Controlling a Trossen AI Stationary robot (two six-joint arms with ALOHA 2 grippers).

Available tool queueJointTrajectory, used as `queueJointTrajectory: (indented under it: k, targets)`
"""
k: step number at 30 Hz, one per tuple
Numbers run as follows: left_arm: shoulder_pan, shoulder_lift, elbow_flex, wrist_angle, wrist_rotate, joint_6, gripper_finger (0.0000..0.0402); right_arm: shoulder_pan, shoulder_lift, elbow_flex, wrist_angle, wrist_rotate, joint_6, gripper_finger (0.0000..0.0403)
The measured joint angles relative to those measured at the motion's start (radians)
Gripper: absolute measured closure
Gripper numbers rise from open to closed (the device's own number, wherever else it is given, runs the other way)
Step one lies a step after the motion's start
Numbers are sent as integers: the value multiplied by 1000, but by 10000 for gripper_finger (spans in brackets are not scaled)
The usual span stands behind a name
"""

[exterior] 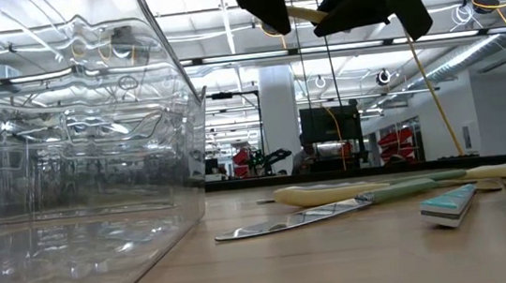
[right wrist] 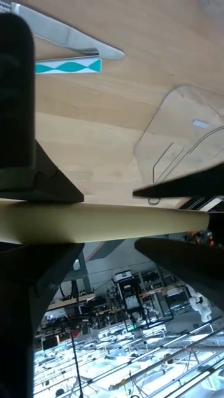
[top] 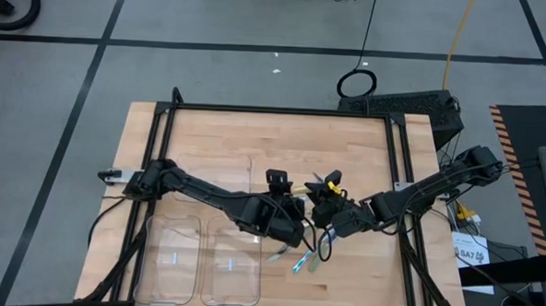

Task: Sort silverware by color (type)
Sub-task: Put the top left yellow table knife into the bottom left transparent bin

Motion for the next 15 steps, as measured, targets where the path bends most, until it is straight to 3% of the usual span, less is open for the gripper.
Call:
queueJointTrajectory:
  k: [8,15]
  targets:
    - [-1,1,-1,-4,27,42,347,0,-2,0,-1,-50,1,321]
    - [-4,2,-1,-6,37,30,352,0,-1,0,1,-51,14,314]
